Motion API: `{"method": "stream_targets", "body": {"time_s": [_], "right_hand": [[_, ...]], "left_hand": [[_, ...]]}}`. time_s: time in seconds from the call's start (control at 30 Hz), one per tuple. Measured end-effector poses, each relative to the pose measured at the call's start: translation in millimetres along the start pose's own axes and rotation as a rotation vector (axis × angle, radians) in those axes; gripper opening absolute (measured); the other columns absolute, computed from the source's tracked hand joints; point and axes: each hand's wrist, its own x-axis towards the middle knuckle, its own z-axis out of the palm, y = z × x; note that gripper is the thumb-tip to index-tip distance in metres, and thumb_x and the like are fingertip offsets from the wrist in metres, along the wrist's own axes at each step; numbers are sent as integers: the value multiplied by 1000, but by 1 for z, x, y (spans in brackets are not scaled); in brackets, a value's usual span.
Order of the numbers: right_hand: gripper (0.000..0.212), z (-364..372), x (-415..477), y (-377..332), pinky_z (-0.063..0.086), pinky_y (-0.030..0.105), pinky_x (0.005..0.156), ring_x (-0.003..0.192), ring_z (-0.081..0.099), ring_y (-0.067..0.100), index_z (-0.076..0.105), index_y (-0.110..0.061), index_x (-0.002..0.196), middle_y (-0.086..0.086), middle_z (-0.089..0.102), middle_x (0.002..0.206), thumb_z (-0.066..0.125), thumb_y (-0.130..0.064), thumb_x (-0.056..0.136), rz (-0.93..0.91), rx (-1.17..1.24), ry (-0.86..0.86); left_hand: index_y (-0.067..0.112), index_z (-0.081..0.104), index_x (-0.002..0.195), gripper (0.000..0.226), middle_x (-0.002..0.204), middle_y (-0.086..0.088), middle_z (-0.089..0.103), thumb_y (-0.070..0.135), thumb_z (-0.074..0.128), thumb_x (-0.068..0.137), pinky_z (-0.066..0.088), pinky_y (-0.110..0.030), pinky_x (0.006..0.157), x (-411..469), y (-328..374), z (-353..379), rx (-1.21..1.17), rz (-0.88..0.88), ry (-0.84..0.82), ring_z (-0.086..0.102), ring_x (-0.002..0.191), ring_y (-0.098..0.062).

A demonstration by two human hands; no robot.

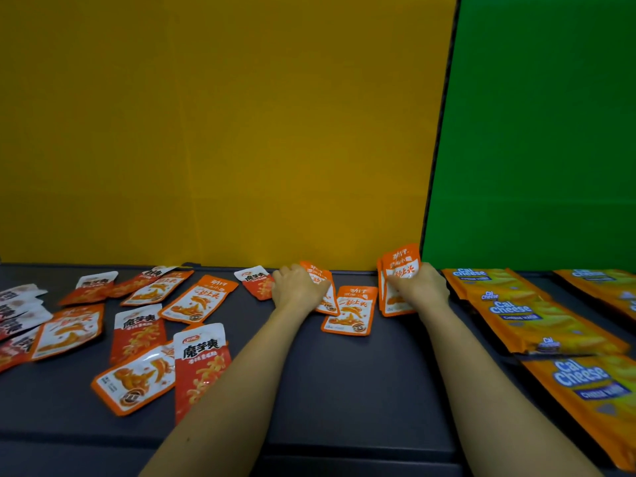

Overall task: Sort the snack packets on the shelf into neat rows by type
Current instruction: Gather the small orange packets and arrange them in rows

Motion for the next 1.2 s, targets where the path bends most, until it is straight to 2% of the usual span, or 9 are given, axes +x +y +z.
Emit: {"method": "stream_targets", "body": {"time_s": [0.27,0.4,0.53,0.67,0.77,0.87,0.97,1.07,1.2], "right_hand": [[39,-2,-12,-4,51,45,89,103,62,29,54,-12,107,10,64,113,69,-35,79,-26,196,16],[39,-4,-16,-2,51,43,89,104,61,29,54,-13,108,9,63,114,69,-36,79,-20,182,13],[39,-6,-18,0,50,48,90,104,61,29,53,-14,107,10,63,114,70,-36,78,-4,220,31],[37,-13,-23,-5,51,49,89,103,62,29,52,-13,107,10,63,113,68,-33,80,-33,317,81],[29,-24,-28,-9,52,51,88,101,63,30,52,-16,98,11,64,110,70,-30,79,-67,429,137],[27,-39,-40,-12,51,50,89,98,64,29,54,-18,96,11,66,107,71,-27,78,-118,483,182],[26,-54,-62,-14,52,48,89,96,65,26,57,-17,98,7,67,103,71,-26,78,-178,524,188],[30,-69,-87,-12,53,45,87,95,66,24,60,-15,104,5,68,103,71,-26,78,-209,545,181],[31,-88,-119,-3,54,48,86,93,67,23,60,-15,104,5,70,102,73,-26,78,-238,560,194]], "left_hand": [[1,34,133,70,139,-15,44,43,62,84,33,-38,104,4,4,-2,-37,-42,-100,33,132,-30],[-1,40,126,66,131,-19,52,23,75,75,45,-43,98,7,2,-8,-357,-125,-138,49,121,-33],[4,59,95,26,111,-19,66,8,75,74,53,-45,87,4,2,-16,-631,-120,-105,65,97,-33],[5,56,104,26,109,-18,66,3,67,81,51,-35,73,-9,14,-38,-937,-90,-57,64,87,-28],[-2,58,110,27,105,-19,64,2,63,84,51,-32,67,-30,29,-46,-1055,-63,-250,62,75,-24],[-7,60,110,30,110,-24,66,4,65,82,54,-33,65,-39,34,-24,-926,-44,-396,64,68,-23],[3,60,114,41,113,-16,66,21,72,78,53,-39,87,-36,33,-1,-650,-26,-382,64,102,-29],[10,56,122,57,127,-11,57,43,69,77,39,-39,103,-30,28,5,-336,23,-321,43,126,-30],[7,46,126,71,128,-13,57,44,73,72,42,-44,102,-27,29,4,-327,55,-363,51,120,-31]]}}
